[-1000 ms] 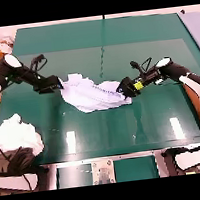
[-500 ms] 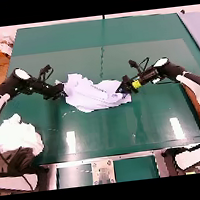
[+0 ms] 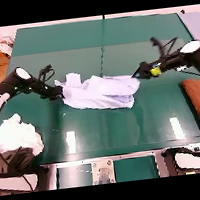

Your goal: Fold the shirts.

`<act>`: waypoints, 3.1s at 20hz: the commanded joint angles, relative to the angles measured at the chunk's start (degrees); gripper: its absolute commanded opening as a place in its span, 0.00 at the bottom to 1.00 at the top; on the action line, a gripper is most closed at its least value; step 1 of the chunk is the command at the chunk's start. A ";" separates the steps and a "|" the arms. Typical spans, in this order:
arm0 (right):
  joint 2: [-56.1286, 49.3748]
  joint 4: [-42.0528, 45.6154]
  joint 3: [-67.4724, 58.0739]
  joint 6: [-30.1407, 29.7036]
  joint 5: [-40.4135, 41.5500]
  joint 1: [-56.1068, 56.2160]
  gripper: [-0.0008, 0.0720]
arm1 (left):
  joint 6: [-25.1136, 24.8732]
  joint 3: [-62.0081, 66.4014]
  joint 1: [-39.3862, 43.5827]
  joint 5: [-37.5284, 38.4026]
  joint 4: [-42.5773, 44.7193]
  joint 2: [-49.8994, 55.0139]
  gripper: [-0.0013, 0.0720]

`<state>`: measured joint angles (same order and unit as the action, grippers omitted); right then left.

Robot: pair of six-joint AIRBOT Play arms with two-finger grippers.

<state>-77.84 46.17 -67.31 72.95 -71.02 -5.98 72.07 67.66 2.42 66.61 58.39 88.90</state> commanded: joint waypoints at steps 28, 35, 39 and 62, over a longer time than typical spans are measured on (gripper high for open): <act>3.96 2.12 24.04 8.15 27.54 -8.92 0.05 | -9.92 -6.64 -0.11 -13.03 -9.70 -7.30 0.92; 0.00 5.33 10.84 7.43 13.35 -19.85 0.58 | 0.35 9.94 0.76 9.25 -4.37 -10.88 0.92; 0.00 5.22 18.01 7.43 11.41 -20.39 0.58 | 1.14 3.67 10.93 -1.86 -9.07 -9.20 0.92; 0.17 -1.55 24.39 2.73 24.52 -13.66 0.03 | 4.07 10.47 20.22 -2.93 -2.01 -6.27 0.05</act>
<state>-78.22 44.77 -42.87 77.03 -47.05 -16.25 72.18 74.26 26.06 56.93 48.23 86.94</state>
